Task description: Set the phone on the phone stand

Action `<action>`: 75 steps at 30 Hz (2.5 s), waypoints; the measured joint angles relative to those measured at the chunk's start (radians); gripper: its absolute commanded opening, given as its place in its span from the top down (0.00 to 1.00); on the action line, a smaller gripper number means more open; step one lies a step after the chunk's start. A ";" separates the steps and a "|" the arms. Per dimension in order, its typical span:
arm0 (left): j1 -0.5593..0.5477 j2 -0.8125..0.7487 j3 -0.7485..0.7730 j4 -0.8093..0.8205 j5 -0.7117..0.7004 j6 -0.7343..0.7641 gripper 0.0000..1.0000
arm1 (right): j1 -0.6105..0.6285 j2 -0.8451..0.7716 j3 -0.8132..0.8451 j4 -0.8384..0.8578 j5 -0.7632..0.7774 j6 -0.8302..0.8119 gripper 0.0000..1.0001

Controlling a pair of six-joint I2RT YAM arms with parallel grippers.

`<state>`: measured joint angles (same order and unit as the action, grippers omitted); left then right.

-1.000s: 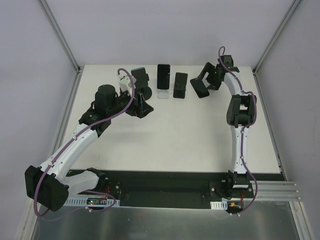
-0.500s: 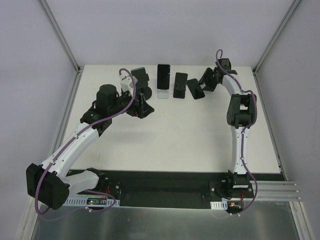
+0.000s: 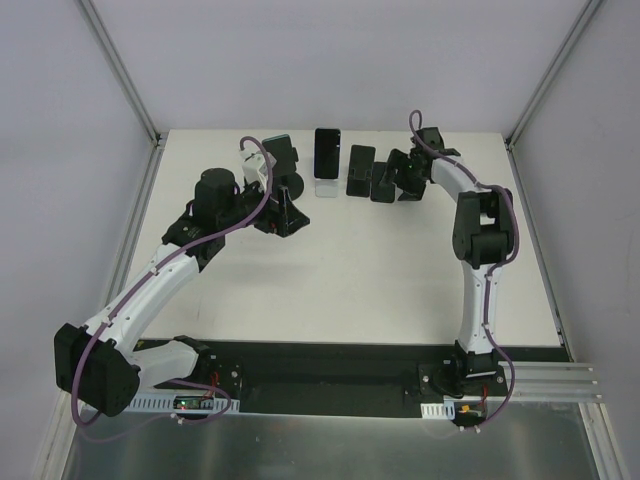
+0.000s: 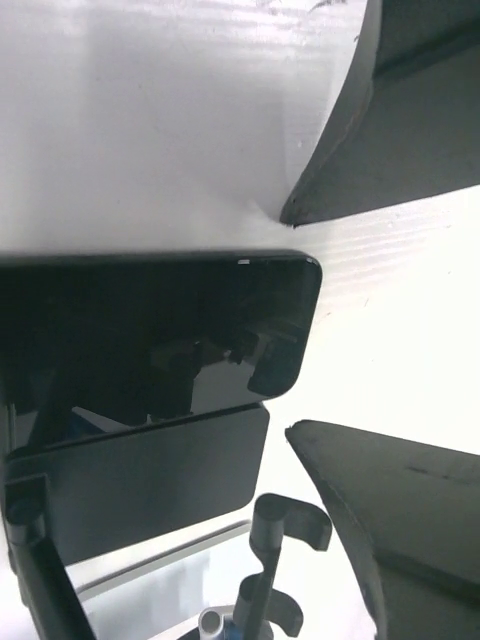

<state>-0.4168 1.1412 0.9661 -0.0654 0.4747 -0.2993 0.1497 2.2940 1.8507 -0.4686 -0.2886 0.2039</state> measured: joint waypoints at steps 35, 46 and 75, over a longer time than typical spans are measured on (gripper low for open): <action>0.000 0.025 0.000 0.003 0.043 -0.027 0.22 | -0.108 0.502 0.565 0.430 -0.184 0.527 0.65; 0.000 0.026 0.000 0.008 0.048 -0.034 0.22 | -0.085 0.399 0.444 0.294 -0.248 0.390 0.65; 0.013 0.026 0.009 0.008 0.068 -0.048 0.23 | 0.130 -0.481 -0.654 0.114 -0.097 -0.018 0.00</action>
<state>-0.4038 1.1667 0.9752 -0.0570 0.5426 -0.3473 0.2798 1.8130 1.1965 -0.3550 -0.3851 0.1864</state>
